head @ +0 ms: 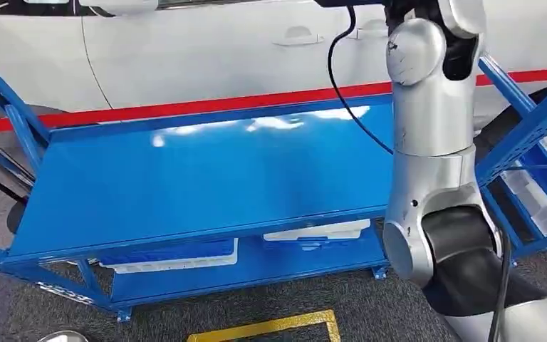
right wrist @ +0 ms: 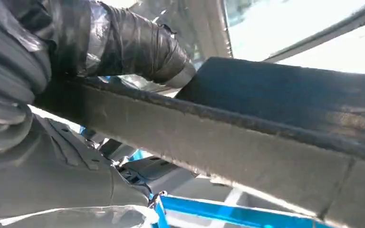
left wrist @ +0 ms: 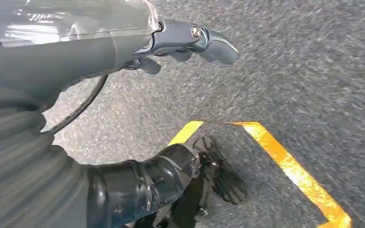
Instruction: Take the parts from the cabinet and place them on the table.
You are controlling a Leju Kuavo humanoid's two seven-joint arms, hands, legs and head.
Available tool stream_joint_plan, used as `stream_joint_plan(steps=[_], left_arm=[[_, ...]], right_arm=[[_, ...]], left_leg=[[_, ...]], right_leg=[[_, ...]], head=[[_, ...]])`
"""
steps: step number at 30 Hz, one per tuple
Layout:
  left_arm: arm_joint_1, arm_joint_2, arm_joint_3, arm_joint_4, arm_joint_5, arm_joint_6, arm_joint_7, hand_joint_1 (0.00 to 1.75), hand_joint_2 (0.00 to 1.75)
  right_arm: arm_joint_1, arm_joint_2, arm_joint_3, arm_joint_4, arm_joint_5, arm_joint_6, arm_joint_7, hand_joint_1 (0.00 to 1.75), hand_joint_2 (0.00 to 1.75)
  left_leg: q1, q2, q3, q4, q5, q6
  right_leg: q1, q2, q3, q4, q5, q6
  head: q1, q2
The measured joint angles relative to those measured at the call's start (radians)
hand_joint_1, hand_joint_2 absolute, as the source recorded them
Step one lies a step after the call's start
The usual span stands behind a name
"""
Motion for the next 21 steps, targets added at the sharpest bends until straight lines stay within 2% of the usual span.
stream_joint_plan(steps=[1, 2, 4, 5, 6, 9, 10, 11, 12, 13, 14, 15, 16, 17, 18, 19, 20, 21], left_arm=[[-0.001, 0.0, -0.001, -0.001, 0.0, -0.003, 0.0, 0.0, 1.75], [0.0, -0.002, -0.002, -0.002, -0.001, -0.005, 0.002, 0.0, 1.75], [0.001, -0.003, -0.004, -0.004, -0.001, -0.009, 0.003, 0.0, 1.75], [0.003, -0.003, -0.005, -0.011, -0.002, -0.014, 0.006, 0.0, 1.75], [0.001, -0.003, -0.006, -0.019, -0.003, -0.016, 0.008, 0.0, 1.75], [0.001, -0.004, -0.006, -0.024, -0.004, -0.022, 0.014, 0.0, 1.75], [0.003, -0.005, -0.006, -0.024, -0.004, -0.021, 0.016, 0.0, 1.75], [0.003, -0.006, -0.006, -0.024, -0.004, -0.021, 0.016, 0.0, 1.75], [0.004, -0.006, -0.006, -0.024, -0.005, -0.019, 0.016, 0.0, 1.75], [0.003, -0.006, -0.006, -0.024, -0.004, -0.018, 0.016, 0.0, 1.75], [0.002, -0.006, -0.006, -0.024, -0.004, -0.015, 0.017, 0.0, 1.75], [0.002, -0.006, -0.006, -0.024, -0.004, -0.013, 0.017, 0.0, 1.75], [0.002, -0.006, -0.006, -0.024, -0.003, -0.012, 0.017, 0.0, 1.75], [0.002, -0.007, -0.006, -0.024, -0.003, -0.012, 0.017, 0.0, 1.75], [0.002, -0.008, -0.006, -0.024, -0.003, -0.011, 0.017, 0.0, 1.75], [0.002, -0.008, -0.006, -0.024, -0.003, -0.011, 0.017, 0.0, 1.75], [0.001, -0.008, -0.006, -0.024, -0.003, -0.01, 0.017, 0.0, 1.75], [0.003, 0.006, -0.006, -0.029, -0.003, -0.007, 0.019, 0.0, 1.75]], right_arm=[[0.002, 0.0, 0.0, 0.0, -0.003, 0.0, 0.0, 1.75, 1.75], [0.001, 0.0, 0.0, 0.001, -0.009, 0.002, -0.001, 1.75, 1.75], [-0.004, 0.0, 0.0, 0.002, -0.021, 0.005, 0.002, 1.75, 1.75], [-0.008, 0.0, 0.0, 0.001, -0.034, 0.011, 0.002, 1.75, 1.75], [-0.012, 0.001, 0.0, 0.001, -0.04, 0.018, 0.002, 1.75, 1.75], [-0.021, 0.003, 0.0, 0.002, -0.062, 0.035, 0.0, 1.75, 1.75], [-0.027, 0.003, 0.0, 0.003, -0.072, 0.041, -0.002, 1.75, 1.75], [-0.03, 0.003, 0.0, 0.003, -0.077, 0.041, -0.003, 1.75, 1.75], [-0.036, 0.005, 0.0, 0.003, -0.083, 0.041, -0.003, 1.75, 1.75], [-0.04, 0.005, 0.0, 0.003, -0.084, 0.04, -0.003, 1.75, 1.75], [-0.042, 0.004, 0.002, 0.005, -0.087, 0.04, -0.002, 1.75, 1.75], [-0.041, 0.004, 0.003, 0.008, -0.087, 0.039, -0.002, 1.75, 1.75], [-0.04, 0.004, 0.008, 0.011, -0.087, 0.039, -0.001, 1.75, 1.75], [-0.04, 0.004, 0.01, 0.013, -0.087, 0.039, -0.001, 1.75, 1.75], [-0.041, 0.004, 0.011, 0.014, -0.087, 0.039, -0.001, 1.75, 1.75], [-0.041, 0.004, 0.011, 0.014, -0.088, 0.039, -0.001, 1.75, 1.75], [-0.043, 0.004, 0.011, 0.014, -0.088, 0.038, -0.001, 1.75, 1.75], [-0.048, 0.001, 0.011, 0.014, -0.088, 0.037, 0.0, 1.75, 1.75]], left_leg=[[0.001, -0.001, -0.003, 0.005, -0.001, -0.001], [0.003, -0.003, -0.008, 0.012, -0.003, -0.003], [0.009, -0.005, -0.015, 0.029, -0.016, -0.015], [0.007, -0.005, -0.022, 0.04, -0.023, -0.024], [0.002, -0.007, -0.03, 0.049, -0.026, -0.03], [0.001, -0.012, -0.033, 0.053, -0.02, -0.041], [0.004, -0.012, -0.039, 0.057, -0.023, -0.046], [0.005, -0.007, -0.045, 0.074, -0.042, -0.049], [0.005, -0.004, -0.061, 0.121, -0.082, -0.052], [0.005, -0.004, -0.082, 0.178, -0.12, -0.055], [0.005, -0.004, -0.12, 0.276, -0.171, -0.057], [0.004, -0.004, -0.144, 0.345, -0.197, -0.055], [0.001, -0.004, -0.148, 0.364, -0.193, -0.049], [-0.003, -0.004, -0.131, 0.341, -0.172, -0.039], [-0.008, -0.005, -0.091, 0.275, -0.135, -0.023], [-0.018, -0.006, -0.042, 0.188, -0.097, -0.002], [-0.035, -0.011, 0.01, 0.092, -0.072, 0.033], [-0.037, -0.007, 0.032, 0.065, -0.089, 0.06]], right_leg=[[-0.002, -0.001, 0.0, -0.003, 0.017, 0.002], [-0.006, -0.001, 0.025, -0.058, 0.062, 0.004], [-0.012, -0.005, 0.104, -0.215, 0.139, 0.011], [-0.012, -0.004, 0.128, -0.265, 0.117, 0.014], [-0.005, 0.003, 0.12, -0.247, 0.142, 0.005], [-0.006, 0.005, 0.112, -0.251, 0.132, -0.015], [-0.011, 0.004, 0.11, -0.256, 0.138, -0.027], [-0.01, 0.003, 0.109, -0.258, 0.142, -0.033], [-0.009, 0.001, 0.108, -0.258, 0.149, -0.039], [-0.008, 0.001, 0.105, -0.257, 0.151, -0.041], [-0.003, 0.001, 0.101, -0.257, 0.154, -0.044], [0.002, 0.001, 0.097, -0.256, 0.156, -0.046], [0.008, 0.001, 0.094, -0.256, 0.158, -0.048], [0.014, 0.002, 0.092, -0.256, 0.16, -0.051], [0.022, 0.002, 0.091, -0.257, 0.162, -0.053], [0.031, 0.003, 0.091, -0.257, 0.164, -0.054], [0.029, 0.002, 0.091, -0.259, 0.166, -0.057], [0.034, -0.001, 0.089, -0.261, 0.169, -0.053]], head=[[0.0, 0.0], [0.0, 0.0], [0.0, 0.0], [0.0, 0.0], [0.0, 0.0], [0.0, 0.0], [0.0, 0.0], [0.0, 0.0], [0.0, 0.0], [0.0, 0.0], [0.0, 0.0], [0.0, 0.0], [0.0, 0.0], [0.0, 0.0], [0.0, 0.0], [0.0, 0.0], [0.0, 0.0], [0.006, 0.0]])
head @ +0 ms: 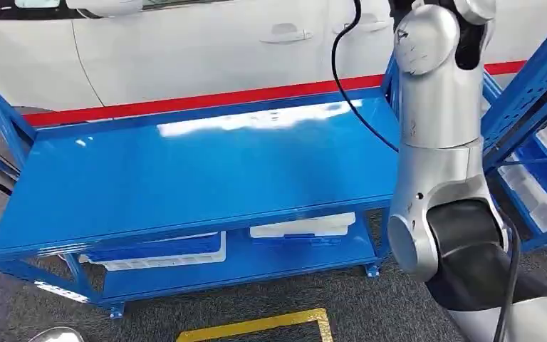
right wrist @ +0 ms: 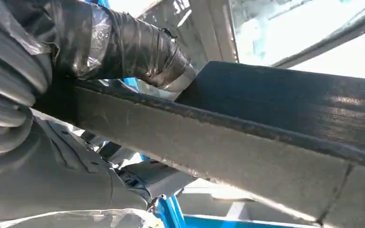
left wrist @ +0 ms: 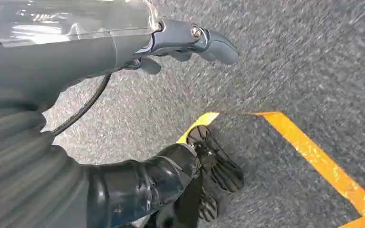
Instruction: Take the parts from the cabinet and place them on the table.
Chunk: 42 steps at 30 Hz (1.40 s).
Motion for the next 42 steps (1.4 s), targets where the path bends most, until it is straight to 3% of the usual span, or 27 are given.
stream_joint_plan(steps=[1, 4, 5, 7, 8, 10, 12, 14, 15, 16, 19, 20, 23, 24, 25, 27, 29, 30, 31, 32, 34, 35, 36, 37, 39, 40, 42], left_arm=[[-0.002, -0.011, 0.0, 0.002, 0.0, 0.003, 0.001, 0.0, 1.75], [-0.001, -0.002, 0.0, -0.001, -0.001, 0.004, 0.001, 0.0, 1.75], [-0.001, -0.004, 0.0, 0.0, -0.001, 0.003, 0.002, 0.0, 1.75], [-0.002, -0.006, 0.0, -0.001, -0.002, 0.002, 0.002, 0.0, 1.75], [-0.003, -0.006, 0.0, -0.001, -0.002, 0.0, 0.004, 0.0, 1.75], [-0.004, -0.012, 0.0, -0.001, -0.002, -0.004, 0.008, 0.0, 1.75], [-0.007, -0.017, -0.001, -0.001, -0.001, -0.006, 0.009, 0.0, 1.75], [-0.009, -0.02, -0.001, -0.001, 0.0, -0.008, 0.009, 0.0, 1.75], [-0.008, -0.015, -0.001, -0.004, 0.0, -0.008, 0.009, 0.0, 1.75], [-0.008, -0.019, -0.001, -0.004, 0.0, -0.008, 0.01, 0.0, 1.75], [-0.006, -0.02, -0.001, -0.004, 0.0, -0.008, 0.009, 0.0, 1.75], [-0.003, -0.02, -0.001, -0.004, 0.0, -0.008, 0.009, 0.0, 1.75], [-0.002, -0.021, -0.001, -0.004, 0.001, -0.008, 0.01, 0.0, 1.75], [-0.003, -0.021, -0.001, -0.004, 0.002, -0.007, 0.01, 0.0, 1.75], [-0.004, -0.021, -0.001, -0.004, 0.003, -0.006, 0.01, 0.0, 1.75], [-0.006, -0.023, -0.001, -0.004, 0.004, -0.004, 0.01, 0.0, 1.75], [-0.008, -0.025, -0.001, -0.004, 0.004, 0.001, 0.014, 0.0, 1.75], [-0.011, -0.022, -0.001, -0.006, 0.002, 0.003, 0.019, 0.0, 1.75], [-0.012, -0.025, -0.001, -0.008, 0.001, 0.005, 0.025, 0.0, 1.75], [-0.014, -0.025, -0.001, -0.008, -0.001, 0.006, 0.029, 0.0, 1.75], [-0.013, -0.025, -0.001, -0.008, -0.002, 0.008, 0.031, 0.0, 1.75], [-0.011, -0.025, -0.001, -0.008, -0.002, 0.008, 0.031, 0.0, 1.75], [-0.014, -0.026, -0.001, -0.008, -0.003, 0.005, 0.031, 0.0, 1.75], [-0.013, -0.029, -0.001, -0.008, -0.003, 0.003, 0.031, 0.0, 1.75], [-0.011, -0.03, -0.001, -0.008, -0.003, 0.002, 0.027, 0.0, 1.75], [-0.012, -0.03, -0.001, -0.008, -0.003, 0.0, 0.024, 0.0, 1.75], [-0.012, -0.03, -0.001, -0.008, -0.003, -0.002, 0.017, 0.0, 1.75]], right_arm=[[0.001, 0.0, 0.002, 0.001, -0.002, 0.0, 0.0, 1.75, 1.75], [0.002, -0.002, 0.006, 0.005, -0.003, 0.0, 0.0, 1.75, 1.75], [0.002, -0.005, 0.006, 0.006, -0.003, -0.001, 0.003, 1.75, 1.75], [-0.007, -0.008, 0.006, 0.006, -0.008, -0.001, 0.002, 1.75, 1.75], [-0.008, -0.008, 0.008, 0.007, -0.013, 0.0, 0.001, 1.75, 1.75], [-0.01, -0.01, 0.022, 0.012, -0.018, 0.009, 0.001, 1.75, 1.75], [-0.025, -0.01, 0.044, 0.024, -0.018, 0.027, 0.001, 1.75, 1.75], [-0.061, -0.001, 0.076, 0.046, -0.013, 0.038, 0.004, 1.75, 1.75], [-0.076, 0.003, 0.088, 0.055, -0.014, 0.039, 0.004, 1.75, 1.75], [-0.082, 0.017, 0.096, 0.059, -0.016, 0.039, 0.004, 1.75, 1.75], [-0.095, 0.031, 0.114, 0.082, -0.019, 0.04, 0.01, 1.75, 1.75], [-0.104, 0.033, 0.122, 0.093, -0.018, 0.04, 0.013, 1.75, 1.75], [-0.117, 0.043, 0.127, 0.106, -0.016, 0.041, 0.021, 1.75, 1.75], [-0.123, 0.043, 0.127, 0.114, -0.016, 0.041, 0.018, 1.75, 1.75], [-0.128, 0.044, 0.131, 0.123, -0.014, 0.04, 0.014, 1.75, 1.75], [-0.135, 0.05, 0.137, 0.14, -0.012, 0.04, 0.015, 1.75, 1.75], [-0.142, 0.055, 0.137, 0.153, -0.012, 0.04, 0.016, 1.75, 1.75], [-0.146, 0.058, 0.137, 0.155, -0.012, 0.041, 0.016, 1.75, 1.75], [-0.152, 0.059, 0.137, 0.159, -0.011, 0.041, 0.016, 1.75, 1.75], [-0.157, 0.059, 0.137, 0.164, -0.011, 0.042, 0.014, 1.75, 1.75], [-0.166, 0.063, 0.143, 0.174, -0.011, 0.047, 0.013, 1.75, 1.75], [-0.166, 0.064, 0.144, 0.179, -0.011, 0.05, 0.014, 1.75, 1.75], [-0.171, 0.062, 0.15, 0.188, -0.01, 0.058, 0.019, 1.75, 1.75], [-0.177, 0.063, 0.157, 0.193, -0.01, 0.064, 0.019, 1.75, 1.75], [-0.185, 0.063, 0.165, 0.208, -0.01, 0.072, 0.011, 1.75, 1.75], [-0.19, 0.063, 0.172, 0.221, -0.007, 0.078, 0.002, 1.75, 1.75], [-0.196, 0.065, 0.198, 0.248, -0.004, 0.09, -0.021, 1.75, 1.75]], left_leg=[[-0.01, 0.009, -0.001, -0.013, 0.02, -0.007], [-0.02, 0.002, 0.0, -0.049, 0.056, 0.001], [-0.004, 0.011, 0.015, -0.097, 0.078, -0.009], [0.001, 0.015, 0.005, -0.11, 0.1, -0.015], [0.005, 0.017, -0.007, -0.106, 0.104, -0.02], [0.014, 0.019, -0.031, -0.09, 0.109, -0.028], [0.03, 0.019, -0.063, -0.062, 0.112, -0.04], [0.046, 0.02, -0.102, -0.018, 0.109, -0.064], [0.042, 0.018, -0.122, -0.006, 0.109, -0.075], [0.038, 0.018, -0.126, 0.007, 0.11, -0.08], [0.043, 0.007, -0.134, 0.003, 0.136, -0.095], [0.045, 0.007, -0.141, 0.009, 0.127, -0.099], [0.046, 0.008, -0.181, 0.153, -0.047, -0.108], [0.046, 0.008, -0.192, 0.23, -0.09, -0.109], [0.046, 0.008, -0.193, 0.284, -0.1, -0.108], [0.044, 0.008, -0.149, 0.279, -0.059, -0.097], [0.031, 0.006, -0.031, 0.145, -0.01, -0.065], [0.019, 0.004, 0.042, 0.057, -0.036, -0.04], [0.013, 0.005, 0.092, -0.027, -0.077, -0.031], [0.009, 0.006, 0.09, -0.036, -0.065, -0.048], [0.0, 0.005, 0.079, -0.057, -0.03, -0.032], [0.003, 0.008, 0.076, -0.093, 0.004, -0.035], [0.014, 0.02, 0.08, -0.104, 0.026, -0.042], [0.014, 0.019, 0.064, -0.112, 0.046, -0.035], [0.014, 0.022, 0.027, -0.104, 0.072, -0.032], [0.014, 0.022, 0.006, -0.097, 0.082, -0.034], [0.018, 0.024, -0.04, -0.073, 0.098, -0.04]], right_leg=[[-0.016, -0.003, 0.0, -0.006, 0.006, 0.006], [-0.024, -0.005, -0.001, -0.028, 0.031, 0.02], [-0.02, -0.003, -0.005, -0.024, 0.018, 0.021], [-0.023, 0.0, -0.038, 0.054, -0.066, 0.032], [-0.027, -0.001, -0.064, 0.141, -0.114, 0.04], [-0.038, -0.002, -0.089, 0.245, -0.15, 0.057], [-0.051, -0.003, -0.036, 0.178, -0.1, 0.078], [-0.069, -0.006, 0.056, 0.024, -0.061, 0.105], [-0.054, 0.001, 0.057, 0.021, -0.088, 0.102], [-0.05, 0.011, 0.045, 0.034, -0.061, 0.076], [-0.051, 0.007, 0.032, 0.034, -0.057, 0.048], [-0.054, 0.0, 0.019, 0.029, -0.045, 0.03], [-0.05, -0.001, -0.016, 0.021, -0.007, 0.014], [-0.048, -0.001, -0.033, 0.022, 0.006, 0.013], [-0.044, -0.001, -0.049, 0.022, 0.019, 0.012], [-0.037, -0.001, -0.077, 0.022, 0.041, 0.011], [-0.028, 0.002, -0.101, 0.019, 0.066, 0.01], [-0.033, 0.0, -0.102, 0.017, 0.076, 0.012], [-0.031, -0.001, -0.102, 0.01, 0.085, 0.018], [-0.037, -0.008, -0.097, -0.004, 0.099, 0.024], [-0.042, -0.011, -0.091, -0.036, 0.135, 0.037], [-0.032, -0.005, -0.091, -0.052, 0.146, 0.042], [-0.035, -0.005, -0.1, -0.046, 0.111, 0.043], [-0.029, -0.002, -0.109, -0.005, 0.036, 0.042], [-0.032, -0.002, -0.13, 0.134, -0.077, 0.048], [-0.033, -0.002, -0.139, 0.209, -0.098, 0.054], [-0.037, -0.003, -0.115, 0.255, -0.054, 0.063]], head=[[-0.004, 0.0], [-0.003, 0.0], [-0.003, 0.0], [-0.003, 0.0], [-0.003, 0.0], [-0.003, 0.0], [-0.003, 0.0], [-0.003, 0.0], [-0.002, 0.0], [-0.005, 0.0], [-0.003, 0.0], [-0.003, 0.0], [-0.004, 0.0], [-0.004, 0.0], [-0.004, 0.0], [-0.004, 0.0], [-0.004, 0.0], [-0.003, 0.0], [-0.004, 0.0], [-0.003, 0.0], [-0.005, 0.0], [-0.004, 0.0], [-0.003, 0.0], [-0.002, 0.0], [-0.002, 0.0], [-0.003, 0.0], [-0.003, 0.0]])
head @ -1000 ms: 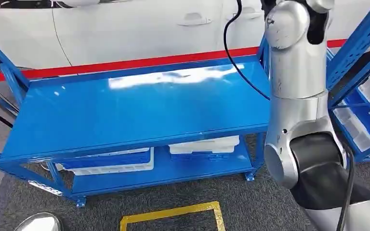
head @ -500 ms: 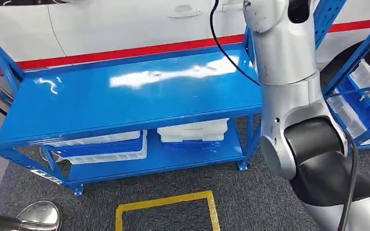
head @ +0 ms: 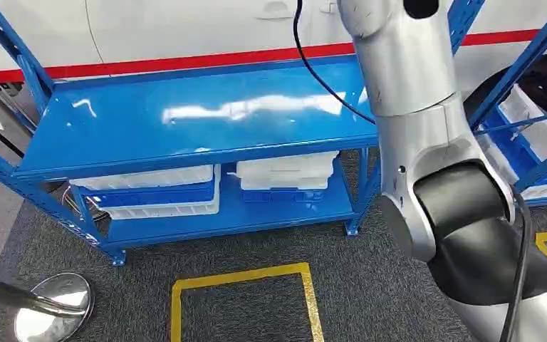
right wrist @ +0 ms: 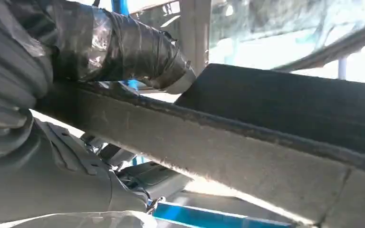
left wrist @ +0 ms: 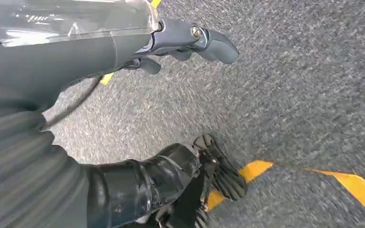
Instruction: Take the parts from the cabinet and place them on the table.
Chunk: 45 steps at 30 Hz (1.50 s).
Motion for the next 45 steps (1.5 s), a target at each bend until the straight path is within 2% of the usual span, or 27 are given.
stream_joint_plan(steps=[2, 4, 5, 8, 9, 10, 12, 13, 15, 17, 18, 20, 24, 25, 26, 28, 29, 31, 32, 33, 35, 38, 39, 41, 43, 44, 45], left_arm=[[-0.001, 0.0, 0.0, 0.0, 0.0, -0.005, -0.003, 0.0, 1.75], [0.0, 0.001, 0.0, 0.0, 0.0, -0.008, -0.006, 0.0, 1.75], [0.001, 0.001, 0.0, 0.0, 0.0, -0.008, -0.006, 0.0, 1.75], [0.009, 0.002, 0.0, 0.0, 0.003, -0.006, -0.004, 0.0, 1.75], [0.009, 0.003, 0.0, 0.0, 0.003, -0.005, -0.004, 0.0, 1.75], [0.009, 0.001, 0.0, 0.0, 0.003, -0.002, -0.002, 0.0, 1.75], [0.009, 0.001, 0.0, 0.0, 0.005, 0.006, -0.002, 0.0, 1.75], [0.009, 0.002, 0.0, 0.0, 0.005, 0.006, -0.002, 0.0, 1.75], [0.008, 0.006, 0.0, 0.0, 0.006, 0.006, -0.002, 0.0, 1.75], [0.007, 0.007, 0.0, 0.0, 0.007, 0.005, -0.002, 0.0, 1.75], [0.006, 0.007, 0.0, 0.0, 0.006, 0.005, -0.001, 0.0, 1.75], [0.003, 0.008, 0.0, 0.003, 0.006, 0.007, 0.0, 0.0, 1.75], [0.009, 0.011, 0.0, 0.015, 0.003, 0.012, 0.002, 0.0, 1.75], [0.006, 0.011, 0.0, 0.018, 0.003, 0.014, 0.002, 0.0, 1.75], [0.007, 0.011, 0.0, 0.02, 0.003, 0.015, 0.0, 0.0, 1.75], [0.007, 0.015, 0.0, 0.023, 0.003, 0.016, -0.005, 0.0, 1.75], [0.007, 0.016, 0.0, 0.026, 0.003, 0.016, -0.008, 0.0, 1.75], [0.007, 0.018, 0.0, 0.027, 0.003, 0.014, -0.008, 0.0, 1.75], [0.008, 0.019, 0.0, 0.029, 0.003, 0.013, -0.008, 0.0, 1.75], [0.007, 0.019, 0.0, 0.03, 0.003, 0.012, -0.008, 0.0, 1.75], [0.006, 0.016, 0.0, 0.034, 0.003, 0.011, -0.008, 0.0, 1.75], [0.01, 0.018, 0.0, 0.034, 0.003, 0.011, -0.004, 0.0, 1.75], [0.011, 0.024, 0.0, 0.034, 0.003, 0.01, -0.003, 0.0, 1.75], [0.01, 0.022, 0.0, 0.034, 0.003, 0.006, -0.002, 0.0, 1.75], [0.01, 0.024, 0.0, 0.034, 0.003, 0.006, 0.0, 0.0, 1.75], [0.01, 0.026, 0.0, 0.034, 0.003, 0.006, 0.0, 0.0, 1.75], [0.01, 0.026, 0.0, 0.034, 0.003, 0.006, 0.001, 0.0, 1.75]], right_arm=[[-0.001, 0.009, 0.017, 0.015, 0.003, 0.002, -0.001, 1.75, 1.75], [-0.009, 0.022, 0.02, 0.022, 0.003, 0.002, 0.0, 1.75, 1.75], [-0.009, 0.031, 0.022, 0.024, 0.003, 0.001, 0.0, 1.75, 1.75], [-0.021, 0.032, 0.047, 0.041, 0.005, 0.018, 0.001, 1.75, 1.75], [-0.028, 0.032, 0.059, 0.049, 0.005, 0.021, 0.001, 1.75, 1.75], [-0.033, 0.035, 0.066, 0.054, 0.005, 0.024, -0.005, 1.75, 1.75], [-0.053, 0.039, 0.081, 0.069, 0.004, 0.031, -0.021, 1.75, 1.75], [-0.062, 0.039, 0.092, 0.075, 0.002, 0.039, -0.024, 1.75, 1.75], [-0.075, 0.039, 0.119, 0.084, -0.006, 0.054, -0.031, 1.75, 1.75], [-0.078, 0.039, 0.133, 0.09, -0.016, 0.062, -0.03, 1.75, 1.75], [-0.081, 0.039, 0.133, 0.093, -0.019, 0.064, -0.029, 1.75, 1.75], [-0.091, 0.038, 0.134, 0.099, -0.025, 0.064, -0.032, 1.75, 1.75], [-0.116, 0.02, 0.165, 0.117, -0.035, 0.061, -0.035, 1.75, 1.75], [-0.118, 0.015, 0.175, 0.119, -0.038, 0.059, -0.034, 1.75, 1.75], [-0.119, 0.013, 0.18, 0.122, -0.041, 0.058, -0.034, 1.75, 1.75], [-0.123, 0.009, 0.19, 0.125, -0.047, 0.057, -0.027, 1.75, 1.75], [-0.123, 0.003, 0.195, 0.126, -0.053, 0.057, -0.021, 1.75, 1.75], [-0.123, -0.004, 0.208, 0.129, -0.053, 0.055, -0.017, 1.75, 1.75], [-0.123, -0.005, 0.211, 0.132, -0.054, 0.054, -0.018, 1.75, 1.75], [-0.124, -0.007, 0.212, 0.135, -0.055, 0.053, -0.019, 1.75, 1.75], [-0.126, -0.006, 0.216, 0.137, -0.057, 0.049, -0.021, 1.75, 1.75], [-0.128, -0.013, 0.22, 0.146, -0.063, 0.037, -0.029, 1.75, 1.75], [-0.128, -0.016, 0.222, 0.148, -0.064, 0.036, -0.029, 1.75, 1.75], [-0.13, -0.019, 0.229, 0.15, -0.068, 0.037, -0.028, 1.75, 1.75], [-0.13, -0.019, 0.231, 0.15, -0.069, 0.037, -0.018, 1.75, 1.75], [-0.13, -0.019, 0.233, 0.15, -0.069, 0.037, -0.014, 1.75, 1.75], [-0.13, -0.019, 0.234, 0.151, -0.069, 0.036, -0.013, 1.75, 1.75]], left_leg=[[0.008, 0.0, -0.047, 0.033, 0.01, -0.011], [0.005, -0.003, -0.091, 0.075, 0.015, -0.022], [0.006, -0.003, -0.092, 0.078, 0.02, -0.029], [0.007, -0.007, -0.103, 0.069, 0.053, -0.05], [0.012, -0.01, -0.112, 0.085, 0.024, -0.056], [0.013, -0.011, -0.124, 0.119, -0.041, -0.063], [0.02, -0.011, -0.144, 0.248, -0.163, -0.074], [0.023, -0.011, -0.151, 0.309, -0.191, -0.079], [0.029, -0.011, -0.127, 0.363, -0.162, -0.084], [0.034, -0.011, -0.04, 0.28, -0.093, -0.086], [0.036, -0.011, 0.026, 0.199, -0.086, -0.086], [0.027, -0.024, 0.134, 0.022, -0.158, -0.082], [0.03, -0.02, 0.095, 0.022, -0.109, -0.051], [0.026, -0.015, 0.088, 0.022, -0.097, -0.044], [0.025, -0.011, 0.073, 0.023, -0.083, -0.03], [0.019, -0.01, 0.04, 0.027, -0.058, -0.022], [0.015, -0.01, 0.022, 0.031, -0.046, -0.02], [0.004, -0.01, -0.009, 0.036, -0.027, -0.018], [-0.001, -0.01, -0.026, 0.04, -0.018, -0.017], [-0.005, -0.011, -0.038, 0.045, -0.011, -0.017], [-0.015, -0.01, -0.056, 0.06, -0.002, -0.02], [-0.007, -0.006, -0.061, 0.049, 0.028, -0.033], [-0.016, -0.008, -0.067, 0.047, 0.032, -0.038], [-0.008, -0.016, -0.087, 0.093, -0.051, -0.052], [0.008, -0.015, -0.117, 0.243, -0.17, -0.07], [0.012, -0.015, -0.126, 0.306, -0.194, -0.076], [0.016, -0.015, -0.124, 0.342, -0.184, -0.081]], right_leg=[[-0.007, -0.002, 0.095, -0.098, 0.048, 0.009], [-0.002, -0.006, 0.197, -0.249, -0.031, 0.009], [0.002, -0.002, 0.176, -0.228, -0.021, -0.01], [-0.001, -0.001, 0.161, -0.245, 0.003, -0.034], [-0.006, -0.005, 0.153, -0.25, 0.019, -0.043], [-0.007, -0.004, 0.141, -0.257, 0.036, -0.05], [-0.007, -0.003, 0.11, -0.26, 0.065, -0.051], [-0.007, -0.003, 0.095, -0.26, 0.076, -0.051], [-0.009, -0.003, 0.063, -0.259, 0.102, -0.046], [-0.013, -0.004, 0.036, -0.259, 0.125, -0.036], [-0.015, -0.004, 0.028, -0.259, 0.135, -0.031], [-0.013, -0.005, 0.02, -0.261, 0.154, -0.014], [-0.016, -0.003, 0.016, -0.298, 0.195, 0.013], [-0.016, -0.003, 0.005, -0.278, 0.148, 0.009], [-0.013, -0.003, -0.01, -0.223, 0.063, 0.005], [-0.004, -0.003, -0.037, -0.065, -0.052, 0.001], [0.001, -0.002, -0.043, 0.003, -0.061, -0.002], [0.011, -0.002, -0.017, 0.037, 0.001, -0.013], [0.018, -0.002, 0.028, -0.005, 0.042, -0.024], [0.027, -0.001, 0.086, -0.073, 0.055, -0.037], [0.039, -0.005, 0.211, -0.258, -0.012, -0.062], [0.042, -0.003, 0.208, -0.28, -0.004, -0.062], [0.028, -0.007, 0.194, -0.296, 0.012, -0.069], [0.023, -0.012, 0.184, -0.298, 0.036, -0.081], [0.022, -0.011, 0.153, -0.295, 0.06, -0.08], [0.021, -0.011, 0.138, -0.292, 0.07, -0.079], [0.02, -0.011, 0.123, -0.288, 0.079, -0.077]], head=[[0.0, 0.0], [0.001, 0.0], [-0.001, 0.0], [-0.001, 0.0], [-0.001, 0.0], [-0.003, 0.0], [-0.002, 0.0], [-0.003, 0.0], [-0.003, 0.0], [-0.003, 0.0], [-0.003, 0.0], [-0.001, 0.0], [-0.001, 0.0], [-0.002, 0.0], [-0.001, 0.0], [-0.002, 0.0], [-0.001, 0.0], [-0.002, 0.0], [-0.002, 0.0], [-0.002, 0.0], [-0.002, 0.0], [-0.002, 0.0], [-0.002, 0.0], [-0.002, 0.0], [-0.002, 0.0], [-0.002, 0.0], [-0.002, 0.0]])
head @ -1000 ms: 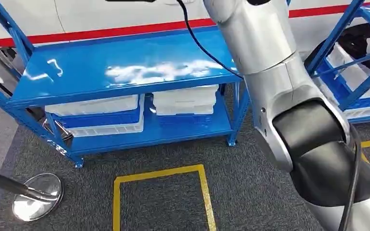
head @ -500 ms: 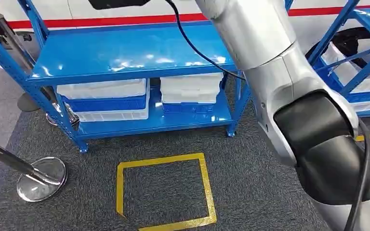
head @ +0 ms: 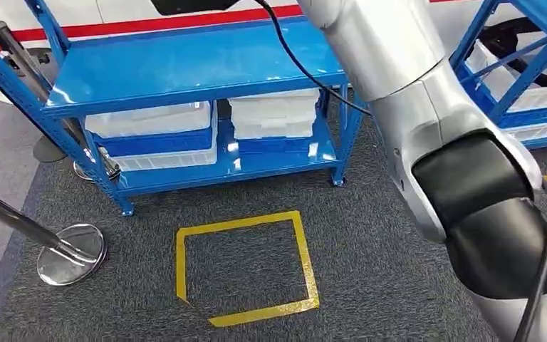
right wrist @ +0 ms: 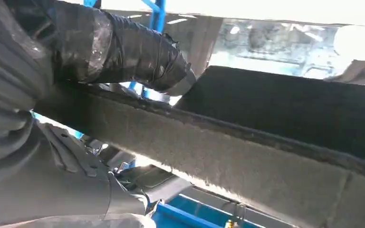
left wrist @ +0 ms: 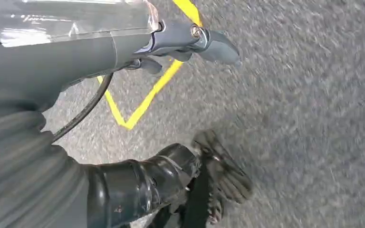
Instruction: Take the parts from the cabinet and place them on the table.
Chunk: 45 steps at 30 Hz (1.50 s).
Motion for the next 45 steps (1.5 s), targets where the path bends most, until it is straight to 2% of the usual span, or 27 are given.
stream_joint_plan(steps=[1, 3, 4, 5, 6, 9, 10, 12, 14, 15, 16, 18, 19, 21, 22, 24, 26, 28, 30, 31, 33, 35, 37, 38, 41, 43, 45], left_arm=[[0.0, 0.001, 0.0, 0.0, 0.0, 0.001, 0.001, 0.0, 1.75], [0.0, 0.001, 0.0, 0.0, 0.0, 0.005, 0.001, 0.0, 1.75], [-0.001, 0.001, 0.0, 0.0, -0.001, 0.007, 0.001, 0.0, 1.75], [-0.003, 0.001, 0.0, 0.0, -0.001, 0.007, 0.001, 0.0, 1.75], [-0.002, 0.002, 0.0, 0.0, -0.002, 0.007, 0.001, 0.0, 1.75], [-0.001, 0.003, 0.0, 0.0, -0.002, 0.004, 0.001, 0.0, 1.75], [-0.002, 0.003, 0.0, 0.0, -0.002, 0.002, 0.001, 0.0, 1.75], [-0.003, 0.002, 0.0, 0.0, -0.002, 0.0, 0.001, 0.0, 1.75], [-0.003, 0.002, 0.0, 0.0, -0.002, 0.0, 0.001, 0.0, 1.75], [-0.002, 0.002, 0.0, 0.0, -0.002, 0.0, 0.001, 0.0, 1.75], [-0.002, 0.003, 0.0, 0.0, -0.002, 0.0, 0.001, 0.0, 1.75], [-0.002, 0.003, 0.0, 0.0, -0.002, 0.0, 0.001, 0.0, 1.75], [-0.002, 0.003, 0.0, 0.0, -0.002, 0.0, 0.001, 0.0, 1.75], [-0.002, 0.0, 0.0, 0.0, -0.002, 0.0, 0.005, 0.0, 1.75], [-0.003, 0.0, 0.0, 0.0, -0.002, 0.0, 0.005, 0.0, 1.75], [-0.002, 0.0, 0.0, 0.0, -0.004, 0.001, 0.009, 0.0, 1.75], [0.003, 0.0, 0.0, 0.0, -0.005, 0.004, 0.01, 0.0, 1.75], [0.003, -0.002, 0.0, 0.0, -0.006, 0.006, 0.013, 0.0, 1.75], [0.006, -0.003, 0.0, 0.0, -0.008, 0.006, 0.013, 0.0, 1.75], [0.005, -0.002, 0.0, 0.0, -0.008, 0.006, 0.013, 0.0, 1.75], [0.002, -0.002, 0.0, 0.0, -0.009, 0.006, 0.019, 0.0, 1.75], [0.002, -0.002, 0.0, -0.001, -0.01, 0.006, 0.019, 0.0, 1.75], [-0.001, -0.003, 0.0, -0.005, -0.009, 0.003, 0.019, 0.0, 1.75], [0.0, -0.003, 0.0, -0.011, -0.01, -0.001, 0.019, 0.0, 1.75], [0.001, -0.003, 0.0, -0.014, -0.009, -0.002, 0.022, 0.0, 1.75], [0.0, -0.003, 0.0, -0.014, -0.009, -0.001, 0.023, 0.0, 1.75], [0.001, -0.003, 0.0, -0.014, -0.009, 0.001, 0.02, 0.0, 1.75]], right_arm=[[0.0, 0.0, 0.001, 0.001, 0.0, -0.001, 0.0, 1.75, 1.75], [0.0, -0.001, 0.001, 0.006, 0.0, -0.007, -0.003, 1.75, 1.75], [0.0, -0.001, 0.0, 0.009, 0.001, -0.01, -0.003, 1.75, 1.75], [0.0, 0.0, -0.003, 0.011, 0.005, -0.013, -0.003, 1.75, 1.75], [0.0, -0.001, -0.005, 0.012, 0.005, -0.016, -0.003, 1.75, 1.75], [0.0, -0.002, -0.005, 0.014, 0.005, -0.021, -0.002, 1.75, 1.75], [0.0, -0.01, -0.004, 0.016, 0.006, -0.02, -0.002, 1.75, 1.75], [-0.001, -0.011, -0.003, 0.016, 0.007, -0.019, -0.002, 1.75, 1.75], [0.0, -0.011, -0.002, 0.018, 0.007, -0.019, -0.003, 1.75, 1.75], [0.0, -0.012, -0.002, 0.018, 0.007, -0.019, -0.003, 1.75, 1.75], [0.002, -0.012, -0.002, 0.019, 0.007, -0.019, -0.001, 1.75, 1.75], [0.002, -0.012, -0.002, 0.019, 0.007, -0.019, -0.002, 1.75, 1.75], [0.001, -0.011, -0.002, 0.019, 0.007, -0.019, -0.002, 1.75, 1.75], [0.001, -0.01, -0.003, 0.019, 0.007, -0.02, 0.0, 1.75, 1.75], [0.001, -0.007, -0.003, 0.019, 0.007, -0.02, 0.0, 1.75, 1.75], [-0.001, -0.008, -0.005, 0.02, 0.007, -0.02, 0.0, 1.75, 1.75], [0.001, -0.011, -0.005, 0.024, 0.01, -0.022, -0.006, 1.75, 1.75], [0.001, -0.012, -0.003, 0.03, 0.018, -0.023, -0.01, 1.75, 1.75], [0.001, -0.012, -0.003, 0.035, 0.021, -0.025, -0.018, 1.75, 1.75], [0.001, -0.013, -0.003, 0.037, 0.022, -0.025, -0.019, 1.75, 1.75], [0.004, -0.015, -0.003, 0.042, 0.022, -0.026, -0.023, 1.75, 1.75], [0.008, -0.016, -0.003, 0.047, 0.022, -0.027, -0.026, 1.75, 1.75], [0.008, -0.016, -0.005, 0.05, 0.022, -0.027, -0.024, 1.75, 1.75], [0.009, -0.019, -0.007, 0.049, 0.022, -0.027, -0.019, 1.75, 1.75], [0.013, -0.022, -0.007, 0.05, 0.021, -0.027, -0.017, 1.75, 1.75], [0.018, -0.034, -0.006, 0.052, 0.021, -0.027, -0.019, 1.75, 1.75], [0.018, -0.035, -0.007, 0.054, 0.021, -0.029, -0.024, 1.75, 1.75]], left_leg=[[0.004, 0.0, 0.018, 0.0, 0.033, -0.004], [0.008, 0.0, 0.106, -0.102, 0.115, -0.005], [0.008, -0.002, 0.173, -0.192, 0.116, 0.0], [0.005, -0.002, 0.226, -0.277, 0.063, 0.005], [-0.001, -0.005, 0.252, -0.329, 0.051, 0.01], [-0.008, -0.004, 0.225, -0.34, 0.09, 0.029], [0.004, 0.001, 0.228, -0.352, 0.111, 0.039], [0.0, 0.01, 0.192, -0.353, 0.141, 0.059], [-0.002, 0.011, 0.155, -0.344, 0.164, 0.06], [-0.002, 0.01, 0.137, -0.339, 0.174, 0.06], [-0.003, 0.01, 0.115, -0.332, 0.186, 0.059], [-0.003, 0.01, 0.074, -0.315, 0.206, 0.055], [-0.003, 0.009, 0.056, -0.307, 0.213, 0.051], [-0.007, 0.008, 0.034, -0.295, 0.224, 0.043], [-0.009, 0.008, 0.033, -0.29, 0.228, 0.042], [-0.005, 0.008, 0.034, -0.301, 0.249, 0.033], [-0.008, 0.005, 0.023, -0.319, 0.276, 0.02], [-0.001, 0.003, 0.002, -0.27, 0.175, 0.006], [0.005, 0.003, -0.022, -0.129, 0.048, -0.004], [0.006, 0.003, -0.029, -0.062, 0.023, -0.008], [0.01, 0.003, -0.004, -0.016, 0.071, -0.014], [0.013, 0.003, 0.083, -0.105, 0.142, -0.013], [0.009, 0.0, 0.204, -0.273, 0.088, -0.008], [0.003, -0.003, 0.226, -0.333, 0.068, -0.001], [-0.003, -0.006, 0.202, -0.336, 0.112, 0.014], [0.006, 0.003, 0.195, -0.36, 0.136, 0.033], [0.004, 0.008, 0.168, -0.353, 0.151, 0.047]], right_leg=[[-0.002, 0.0, -0.017, 0.005, 0.009, 0.003], [-0.004, 0.0, -0.049, 0.015, 0.027, 0.01], [-0.004, 0.0, -0.058, 0.017, 0.037, 0.014], [-0.003, 0.0, -0.064, 0.016, 0.046, 0.021], [-0.005, -0.002, -0.064, 0.013, 0.056, 0.028], [-0.009, -0.001, -0.063, -0.02, 0.1, 0.049], [-0.006, 0.002, -0.069, -0.021, 0.089, 0.054], [-0.008, 0.006, -0.105, 0.074, -0.046, 0.054], [-0.008, 0.008, -0.138, 0.235, -0.14, 0.06], [-0.008, 0.008, -0.144, 0.293, -0.144, 0.061], [-0.008, 0.008, -0.134, 0.322, -0.114, 0.062], [-0.008, 0.008, -0.061, 0.259, -0.035, 0.058], [-0.007, 0.008, 0.003, 0.183, -0.023, 0.053], [0.0, 0.009, 0.1, 0.04, -0.102, 0.043], [0.003, 0.009, 0.115, -0.002, -0.118, 0.042], [0.004, 0.01, 0.098, 0.008, -0.097, 0.04], [-0.002, 0.007, 0.084, -0.004, -0.073, 0.024], [-0.007, 0.003, 0.059, -0.01, -0.043, 0.011], [-0.007, 0.005, 0.027, -0.007, -0.017, 0.006], [-0.007, 0.005, 0.011, -0.007, -0.006, 0.007], [-0.008, 0.005, -0.025, -0.002, 0.018, 0.01], [-0.009, 0.005, -0.054, 0.005, 0.035, 0.015], [-0.005, 0.004, -0.074, 0.009, 0.051, 0.028], [-0.007, -0.001, -0.075, 0.008, 0.062, 0.033], [-0.01, -0.002, -0.076, -0.022, 0.102, 0.05], [-0.01, 0.006, -0.093, 0.006, 0.036, 0.056], [-0.008, 0.008, -0.136, 0.168, -0.093, 0.056]], head=[[0.0, 0.0], [0.0, 0.0], [0.0, 0.0], [0.0, 0.0], [0.001, 0.0], [0.0, 0.0], [0.001, 0.0], [0.0, 0.0], [0.0, 0.0], [0.001, 0.0], [0.0, 0.0], [0.0, 0.0], [0.0, 0.0], [0.001, 0.0], [0.0, 0.0], [0.002, 0.0], [0.001, 0.0], [0.0, 0.0], [0.001, 0.0], [0.0, 0.0], [0.0, 0.0], [0.0, 0.0], [0.0, 0.0], [0.001, 0.0], [0.001, 0.0], [0.001, 0.0], [0.001, 0.0]])
